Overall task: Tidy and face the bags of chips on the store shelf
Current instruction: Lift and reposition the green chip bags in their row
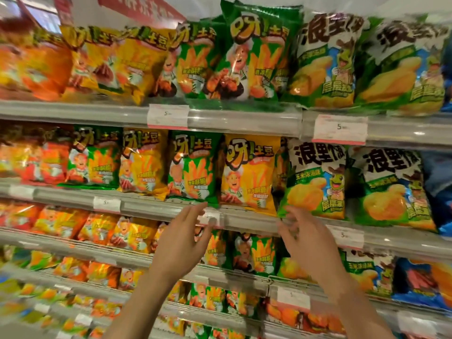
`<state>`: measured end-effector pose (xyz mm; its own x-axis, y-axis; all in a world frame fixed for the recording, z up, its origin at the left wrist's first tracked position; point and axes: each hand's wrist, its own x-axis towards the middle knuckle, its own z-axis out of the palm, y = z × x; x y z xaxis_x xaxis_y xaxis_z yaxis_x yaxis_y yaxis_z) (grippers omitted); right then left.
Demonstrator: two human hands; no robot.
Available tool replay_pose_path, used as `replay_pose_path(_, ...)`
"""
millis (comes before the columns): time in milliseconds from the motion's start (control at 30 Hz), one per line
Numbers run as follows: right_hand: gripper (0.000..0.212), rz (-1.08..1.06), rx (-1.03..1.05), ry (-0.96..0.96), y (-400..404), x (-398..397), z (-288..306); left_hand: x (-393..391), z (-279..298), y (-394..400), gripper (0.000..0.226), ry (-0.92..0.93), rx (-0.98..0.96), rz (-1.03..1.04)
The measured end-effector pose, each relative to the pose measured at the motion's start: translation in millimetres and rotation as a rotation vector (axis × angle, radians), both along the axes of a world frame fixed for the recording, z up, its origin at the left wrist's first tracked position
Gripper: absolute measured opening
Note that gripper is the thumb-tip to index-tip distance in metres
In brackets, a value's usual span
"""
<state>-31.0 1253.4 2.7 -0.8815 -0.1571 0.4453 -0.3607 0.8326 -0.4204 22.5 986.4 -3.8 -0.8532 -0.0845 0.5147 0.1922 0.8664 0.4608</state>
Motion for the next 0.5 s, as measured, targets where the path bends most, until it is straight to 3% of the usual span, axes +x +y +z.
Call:
replay_pose_path(133,0.044,0.029,0.104,0.121,-15,-42,41,-46,33,2,0.052,0.047,-0.130,-0.042)
replay_pose_path(267,0.049,-0.020,0.138,0.111,-35,-65,65,-75,47,-2,0.054,0.080,-0.185,-0.059)
replay_pose_path(500,0.062,-0.140,-0.093,-0.060,-63,-88,64,-114,52,1,0.061,0.063,-0.153,-0.176)
